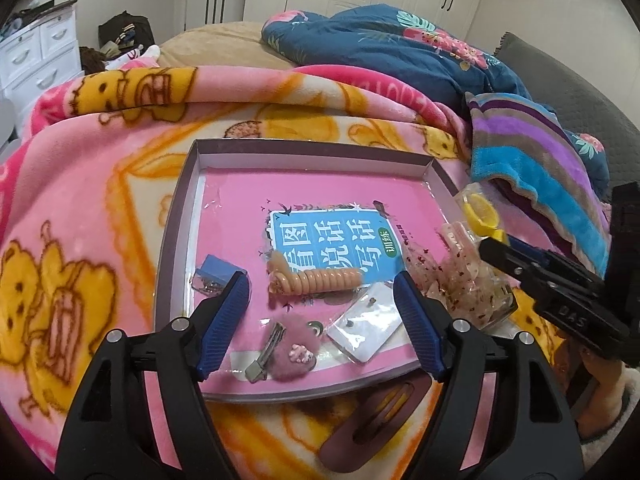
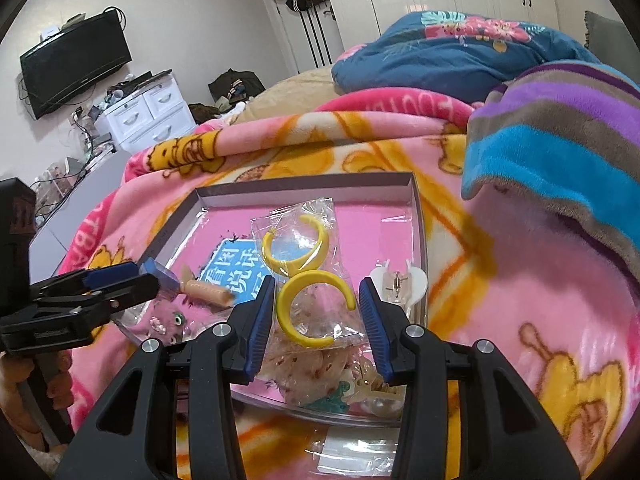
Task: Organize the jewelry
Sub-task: 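Open the left tool to drop the hair tie while the right releases the ring bag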
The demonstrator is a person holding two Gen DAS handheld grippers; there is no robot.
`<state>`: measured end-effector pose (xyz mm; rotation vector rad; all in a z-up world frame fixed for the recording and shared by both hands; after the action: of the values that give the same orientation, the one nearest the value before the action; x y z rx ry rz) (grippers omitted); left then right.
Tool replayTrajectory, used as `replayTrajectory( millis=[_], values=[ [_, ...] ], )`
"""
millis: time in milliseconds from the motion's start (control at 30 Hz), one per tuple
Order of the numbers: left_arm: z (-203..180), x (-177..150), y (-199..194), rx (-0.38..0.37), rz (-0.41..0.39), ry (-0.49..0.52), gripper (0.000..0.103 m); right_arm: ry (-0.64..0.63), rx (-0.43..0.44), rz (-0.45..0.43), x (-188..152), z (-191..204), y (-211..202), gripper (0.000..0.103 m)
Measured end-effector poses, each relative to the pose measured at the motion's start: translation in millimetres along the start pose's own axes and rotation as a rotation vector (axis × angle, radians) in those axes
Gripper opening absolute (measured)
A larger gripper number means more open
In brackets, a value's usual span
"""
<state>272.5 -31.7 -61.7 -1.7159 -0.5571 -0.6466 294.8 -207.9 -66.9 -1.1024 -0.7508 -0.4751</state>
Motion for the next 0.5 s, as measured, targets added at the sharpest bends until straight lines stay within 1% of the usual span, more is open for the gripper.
replayTrajectory(
  millis=[33,67,133,167,267,400,467,500],
  values=[
    [0.4,0.0,-0.9,0.001,0.000,-0.001,0.067,0.002,-0.003,0.002,-0.3,-0.5,1.2,0.047],
    [1.0,0.0,-2.9,0.000,-0.003,-0.005,0.067,0.012,-0.004,-0.004,-0.3,-1.2,0.9,0.054],
    [2.1,-0.3,-6.2,-0.002,-0.005,-0.010,0.068,0.027,0.009,-0.012,-0.2,-1.5,-1.8,0.055],
    [2.5,-0.7,-8.3,0.000,-0.008,-0.011,0.068,0.025,0.007,-0.017,-0.1,-0.8,-4.5,0.058],
    [3.4,-1.6,-13.1,0.005,-0.012,-0.014,0.070,0.025,0.006,-0.037,0.4,0.5,-14.4,0.068],
    [4.3,-2.7,-19.7,0.007,-0.018,-0.020,0.071,0.034,0.007,-0.069,1.7,0.5,-32.1,0.077],
    [4.1,-3.2,-23.7,0.009,-0.022,-0.020,0.072,0.038,0.006,-0.087,1.8,0.8,-41.9,0.085],
    [3.9,-3.4,-25.6,0.011,-0.024,-0.018,0.072,0.039,0.001,-0.097,1.8,0.7,-47.3,0.086]
  ],
)
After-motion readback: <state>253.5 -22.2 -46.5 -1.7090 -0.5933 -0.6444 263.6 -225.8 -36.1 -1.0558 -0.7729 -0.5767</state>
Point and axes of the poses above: each gripper's, at about its wrist camera, not at the fingertips, and y roughly the way its jaws point, z to its left, x to its top, the point moved 7 cm from there along y, roughly the way its jaws point, and after that the axes turned 3 degrees about -z, right-handed, at the moved point
